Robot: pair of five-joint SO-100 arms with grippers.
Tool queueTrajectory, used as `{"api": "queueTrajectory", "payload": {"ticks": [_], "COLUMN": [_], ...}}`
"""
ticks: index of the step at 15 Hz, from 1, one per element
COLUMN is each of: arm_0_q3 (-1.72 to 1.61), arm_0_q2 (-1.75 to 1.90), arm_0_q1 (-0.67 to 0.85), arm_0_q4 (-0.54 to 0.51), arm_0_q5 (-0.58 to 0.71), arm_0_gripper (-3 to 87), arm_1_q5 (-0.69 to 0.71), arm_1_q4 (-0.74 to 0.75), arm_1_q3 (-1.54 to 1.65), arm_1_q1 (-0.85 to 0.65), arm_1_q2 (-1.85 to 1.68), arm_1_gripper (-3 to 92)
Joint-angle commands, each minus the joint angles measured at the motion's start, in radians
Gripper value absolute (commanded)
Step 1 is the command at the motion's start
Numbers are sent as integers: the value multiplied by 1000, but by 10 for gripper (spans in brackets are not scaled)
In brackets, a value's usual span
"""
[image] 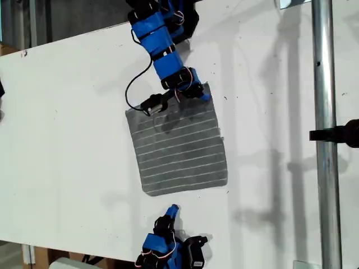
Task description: Grasp corners of a towel and fold twice.
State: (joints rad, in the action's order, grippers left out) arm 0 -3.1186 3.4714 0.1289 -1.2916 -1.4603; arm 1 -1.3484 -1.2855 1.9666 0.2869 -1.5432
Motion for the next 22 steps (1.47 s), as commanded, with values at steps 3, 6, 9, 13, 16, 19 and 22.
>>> {"api": "queueTrajectory", "payload": {"ticks": [3,6,9,13,16,19,22], "arm_0_q3": [2,2,2,3,69,411,937], "arm_0_q2": [6,6,6,6,6,-296,-1014], "arm_0_q1": [2,2,3,2,-29,-84,-225], "arm_0_q4": [-6,-6,-6,-9,0,-6,11], "arm_0_q5": [-2,-3,-5,-40,-35,-49,-6], "arm_0_gripper": [-28,-28,-28,-22,-29,-29,-29], "arm_1_q5": [8,-2,8,23,35,52,69], "arm_1_q4": [40,69,84,101,92,92,72], "arm_1_q3": [-55,-98,-150,-169,-170,-172,-176], "arm_1_q1": [-41,-26,-11,-11,-15,-28,-37], "arm_1_q2": [21,155,245,258,242,241,221], "arm_1_gripper": [221,198,-1,-1,-1,-1,-1]}}
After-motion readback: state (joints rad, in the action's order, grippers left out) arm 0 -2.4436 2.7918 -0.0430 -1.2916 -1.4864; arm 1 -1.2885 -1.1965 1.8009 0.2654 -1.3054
